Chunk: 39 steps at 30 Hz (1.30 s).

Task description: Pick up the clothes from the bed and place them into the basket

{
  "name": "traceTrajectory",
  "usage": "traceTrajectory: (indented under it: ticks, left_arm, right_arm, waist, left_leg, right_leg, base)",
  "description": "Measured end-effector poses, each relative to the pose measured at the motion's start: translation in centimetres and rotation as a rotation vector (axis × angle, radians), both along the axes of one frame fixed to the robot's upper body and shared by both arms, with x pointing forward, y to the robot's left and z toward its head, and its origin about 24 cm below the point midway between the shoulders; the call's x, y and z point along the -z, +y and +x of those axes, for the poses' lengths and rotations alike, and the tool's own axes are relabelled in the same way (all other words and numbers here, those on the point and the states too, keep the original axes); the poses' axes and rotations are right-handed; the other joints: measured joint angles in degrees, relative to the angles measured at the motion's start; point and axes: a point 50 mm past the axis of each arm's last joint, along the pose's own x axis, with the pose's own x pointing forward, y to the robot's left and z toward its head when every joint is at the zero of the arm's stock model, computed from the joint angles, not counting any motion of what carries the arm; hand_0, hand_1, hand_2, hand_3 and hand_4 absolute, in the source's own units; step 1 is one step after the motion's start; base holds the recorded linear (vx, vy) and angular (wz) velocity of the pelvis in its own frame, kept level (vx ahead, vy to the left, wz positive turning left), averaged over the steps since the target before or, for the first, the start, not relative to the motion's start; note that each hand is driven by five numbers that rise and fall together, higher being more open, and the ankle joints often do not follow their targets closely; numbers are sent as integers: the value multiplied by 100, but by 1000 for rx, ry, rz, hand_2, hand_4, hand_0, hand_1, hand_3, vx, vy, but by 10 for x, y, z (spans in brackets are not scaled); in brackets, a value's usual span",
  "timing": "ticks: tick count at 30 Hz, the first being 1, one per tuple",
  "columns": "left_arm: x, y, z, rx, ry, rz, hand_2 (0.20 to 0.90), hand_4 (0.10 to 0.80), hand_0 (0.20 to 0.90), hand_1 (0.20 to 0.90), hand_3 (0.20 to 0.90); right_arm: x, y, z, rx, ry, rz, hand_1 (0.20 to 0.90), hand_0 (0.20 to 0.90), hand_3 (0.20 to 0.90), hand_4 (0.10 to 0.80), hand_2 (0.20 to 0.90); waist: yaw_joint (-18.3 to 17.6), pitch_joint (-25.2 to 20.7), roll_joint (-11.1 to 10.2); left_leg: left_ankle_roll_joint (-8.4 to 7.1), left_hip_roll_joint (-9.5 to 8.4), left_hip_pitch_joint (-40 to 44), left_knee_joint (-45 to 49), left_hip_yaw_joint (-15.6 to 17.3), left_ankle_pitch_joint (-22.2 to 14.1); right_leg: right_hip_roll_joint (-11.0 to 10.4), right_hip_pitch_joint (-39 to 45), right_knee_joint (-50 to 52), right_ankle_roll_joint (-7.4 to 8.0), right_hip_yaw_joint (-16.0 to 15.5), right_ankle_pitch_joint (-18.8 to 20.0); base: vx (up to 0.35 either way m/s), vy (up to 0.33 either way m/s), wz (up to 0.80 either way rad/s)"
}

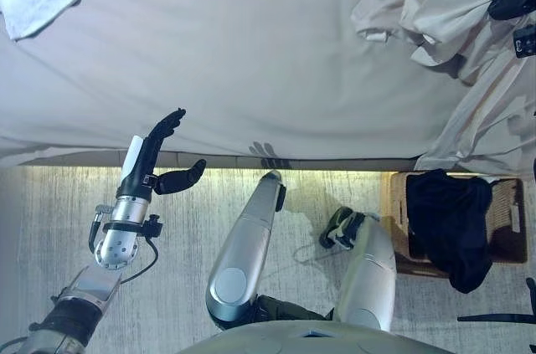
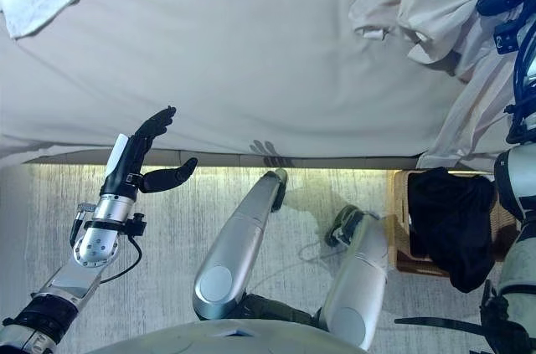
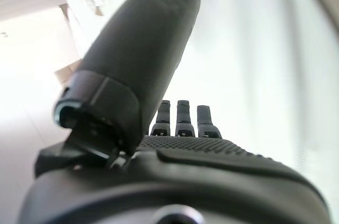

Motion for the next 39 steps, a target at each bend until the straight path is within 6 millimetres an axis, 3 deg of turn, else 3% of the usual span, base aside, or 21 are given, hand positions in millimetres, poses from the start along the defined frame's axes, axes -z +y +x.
traceTrajectory:
  ticks: [2,5,8,11,13,16,17,24,25,26,27,28,29,31,33,39]
  left_arm:
    - [0,0,3,-1,6,5,900,800,900,900,900]
    - [7,3,8,-12,55,28,900,800,900,900,900]
    - [20,6,10,-35,138,39,900,800,900,900,900]
    - [33,14,7,-79,205,49,900,800,900,900,900]
    - [36,17,8,-90,238,60,900,800,900,900,900]
    - [45,22,6,-122,279,60,900,800,900,900,900]
    - [47,22,7,-131,289,59,900,800,900,900,900]
    - [64,19,1,-156,352,40,900,800,900,900,900]
    - [64,19,3,-160,350,37,900,800,900,900,900]
    - [64,17,4,-158,347,28,900,800,900,900,900]
    - [65,12,5,-150,346,15,900,800,900,900,900]
    - [66,12,6,-155,345,10,900,800,900,900,900]
    - [67,13,6,-162,349,7,900,800,900,900,900]
    - [70,16,4,-176,365,11,900,800,900,900,900]
    - [72,20,2,-191,376,13,900,800,900,900,900]
    - [86,21,-5,-219,435,7,900,800,900,900,900]
  right_arm:
    - [-1,-3,-2,-12,6,0,300,300,200,100,300]
    - [-3,-5,-4,-41,7,12,300,300,200,100,300]
    - [-4,-9,-8,-64,20,22,300,300,200,100,300]
    - [4,-15,-11,-85,27,39,300,300,200,100,300]
    - [1,-18,-15,-110,-7,86,300,300,200,100,300]
    - [15,-25,-19,-123,8,81,300,300,200,100,300]
    - [16,-25,-20,-130,8,70,300,300,200,100,300]
    - [47,-17,-21,-218,23,92,300,300,200,100,300]
    - [53,-17,-23,-222,20,107,300,300,200,100,300]
    - [57,-22,-27,-207,20,112,300,300,200,100,300]
    - [59,-27,-32,-183,15,112,300,300,200,100,300]
    - [63,-29,-35,-170,4,121,300,300,200,100,300]
    - [66,-31,-39,-172,-4,139,300,300,200,100,300]
    - [67,-33,-46,-185,-45,166,300,300,200,100,300]
    - [63,-37,-53,-178,-115,189,300,300,200,100,300]
    - [72,-53,-74,-126,-173,244,300,300,200,100,300]
  waist:
    - [-11,-4,-10]
    - [-47,-45,-96]
    - [-177,-54,-156]
    - [-303,-522,-453]
    - [-432,-528,-511]
    - [-666,-1194,-666]
    - [-792,-1265,-688]
    - [-1381,-1672,-724]
    - [-1452,-1663,-786]
    - [-1461,-1699,-819]
    - [-1530,-1775,-679]
    - [-1586,-1801,-656]
    - [-1651,-1803,-655]
    - [-1751,-1807,-652]
    - [-1853,-1814,-663]
    - [-2219,-1880,-667]
  left_leg:
    - [12,7,365,-262,74,39]
    - [50,77,967,-723,246,129]
    - [23,91,1707,-1342,332,270]
    - [8,109,2084,-1952,466,394]
    - [-16,133,2671,-2449,569,527]
    - [-26,185,2772,-2848,680,532]
    - [-66,210,2911,-2972,716,567]
    - [-170,305,3254,-3208,995,631]
    - [-167,309,2903,-2704,984,493]
    - [-100,289,2804,-2944,947,323]
    - [-81,422,2871,-3861,906,635]
    - [-129,423,3066,-4220,1005,1252]
    - [-134,415,3137,-4318,1037,1404]
    - [-135,391,3265,-4417,1124,1410]
    - [-134,362,3352,-4549,1245,1410]
    - [-169,428,3648,-4852,1526,1432]
  right_leg:
    - [10,344,-341,47,-6,173]
    - [65,857,-941,267,-14,708]
    - [150,1550,-1570,362,-55,894]
    - [225,1808,-2153,442,-42,1066]
    - [323,2355,-2650,422,-40,1232]
    - [433,2475,-3241,526,-16,1371]
    - [506,2665,-3502,498,-3,1496]
    - [698,3127,-4519,345,318,2074]
    - [593,3184,-4641,280,391,2204]
    - [529,3149,-4646,281,496,2205]
    - [623,3101,-4649,293,487,2197]
    - [675,3065,-4640,330,547,2216]
    - [654,2993,-4622,484,640,2301]
    - [635,3004,-4669,512,751,2314]
    - [636,3101,-4862,655,788,2413]
    - [759,3270,-5232,673,1101,2426]
  base:
    - [41,101,-19]
    - [19,104,-29]
    - [93,66,-26]
    - [89,41,-26]
    - [95,39,-27]
    - [26,20,-23]
    - [11,24,-27]
    - [-9,11,-34]
    - [-1,-12,-29]
    - [3,-17,-23]
    - [4,-26,-20]
    - [4,-30,-21]
    - [-2,-34,-26]
    - [1,-19,-27]
    - [25,-5,-32]
    - [25,6,-31]
